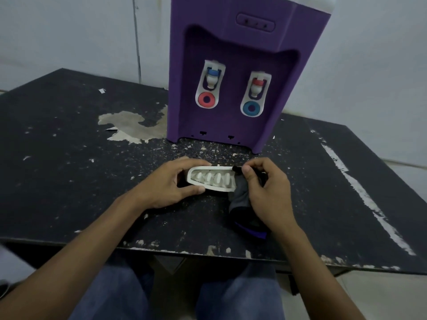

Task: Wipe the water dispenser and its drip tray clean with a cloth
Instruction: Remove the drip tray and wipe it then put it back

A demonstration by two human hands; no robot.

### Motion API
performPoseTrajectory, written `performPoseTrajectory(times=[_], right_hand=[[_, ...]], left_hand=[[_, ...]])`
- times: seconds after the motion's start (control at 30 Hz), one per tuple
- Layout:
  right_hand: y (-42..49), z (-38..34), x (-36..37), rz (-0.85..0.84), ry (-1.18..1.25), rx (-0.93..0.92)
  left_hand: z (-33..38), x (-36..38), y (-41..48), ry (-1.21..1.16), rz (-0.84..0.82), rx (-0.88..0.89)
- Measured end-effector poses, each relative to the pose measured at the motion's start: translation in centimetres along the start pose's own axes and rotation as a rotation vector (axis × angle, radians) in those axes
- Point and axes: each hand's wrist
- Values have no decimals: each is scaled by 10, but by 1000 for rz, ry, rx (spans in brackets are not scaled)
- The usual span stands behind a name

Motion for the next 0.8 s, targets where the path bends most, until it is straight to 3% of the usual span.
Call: performPoseTrajectory(times=[0.3,0.5,0.8], right_hand=[[3,-10,18,82,-27,41],[0,3,-4,178,-3,191],[-2,13,-17,102,48,285]], left_hand=[[-5,3,0,84,16,-17],[-7,-1,2,145,79,-35],[-1,-1,9,199,120,-168]])
Point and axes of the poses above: each hand's wrist, its own y-axis towards the middle knuckle, its own x-axis out of the palm, z = x × y, and after that the axes turned 12 degrees about -z, right-handed
